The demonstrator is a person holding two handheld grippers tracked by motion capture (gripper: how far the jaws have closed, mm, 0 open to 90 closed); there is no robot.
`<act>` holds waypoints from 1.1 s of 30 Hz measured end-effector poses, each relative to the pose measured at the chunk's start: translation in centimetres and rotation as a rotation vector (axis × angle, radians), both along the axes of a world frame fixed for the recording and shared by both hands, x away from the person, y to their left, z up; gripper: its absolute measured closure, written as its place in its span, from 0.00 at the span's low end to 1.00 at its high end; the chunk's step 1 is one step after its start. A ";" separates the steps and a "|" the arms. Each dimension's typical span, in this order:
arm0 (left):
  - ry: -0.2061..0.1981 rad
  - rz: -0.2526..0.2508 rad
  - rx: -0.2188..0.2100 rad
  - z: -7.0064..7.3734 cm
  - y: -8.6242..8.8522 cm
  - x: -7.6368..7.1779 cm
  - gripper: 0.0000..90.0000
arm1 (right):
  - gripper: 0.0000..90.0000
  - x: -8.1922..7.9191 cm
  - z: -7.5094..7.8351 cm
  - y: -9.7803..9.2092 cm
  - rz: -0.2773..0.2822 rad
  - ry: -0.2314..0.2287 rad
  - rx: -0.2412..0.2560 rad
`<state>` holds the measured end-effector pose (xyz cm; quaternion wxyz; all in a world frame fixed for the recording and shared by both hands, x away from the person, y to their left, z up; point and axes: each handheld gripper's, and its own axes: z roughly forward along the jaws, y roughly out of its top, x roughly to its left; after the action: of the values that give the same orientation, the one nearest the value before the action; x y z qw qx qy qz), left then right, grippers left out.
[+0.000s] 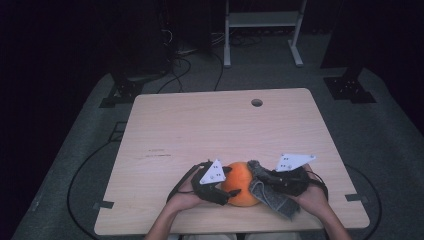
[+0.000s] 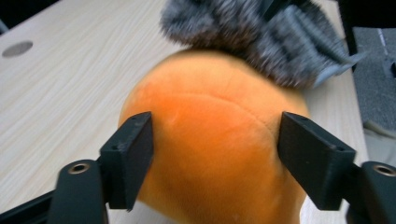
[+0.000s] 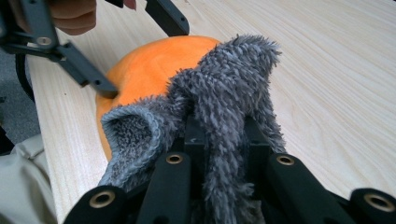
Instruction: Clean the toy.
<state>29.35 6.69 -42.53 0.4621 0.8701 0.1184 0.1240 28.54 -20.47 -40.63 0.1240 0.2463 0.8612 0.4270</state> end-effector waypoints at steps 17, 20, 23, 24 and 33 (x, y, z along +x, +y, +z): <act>0.039 0.022 -0.011 -0.2 1.0 0.6 0.30 | 0.85 -0.3 -0.1 0.8 0.011 -0.011 -0.004; 0.063 0.028 -0.013 -0.5 1.4 0.9 0.31 | 0.85 0.0 -0.6 0.2 -0.006 0.005 -0.005; 0.077 0.037 -0.017 -0.7 1.6 1.0 0.31 | 0.85 -0.1 -0.5 -0.1 -0.018 0.007 0.004; 0.079 0.037 -0.016 -0.7 1.7 1.1 0.31 | 0.85 -0.2 -0.4 -0.1 -0.014 0.004 0.009; 0.100 0.041 -0.024 -1.0 2.2 1.3 0.31 | 0.85 0.9 -2.2 -1.0 -0.040 0.077 0.010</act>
<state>30.68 8.87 -43.49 0.4634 0.8669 0.1609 0.0882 29.45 -21.51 -42.78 0.0982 0.2801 0.8581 0.4190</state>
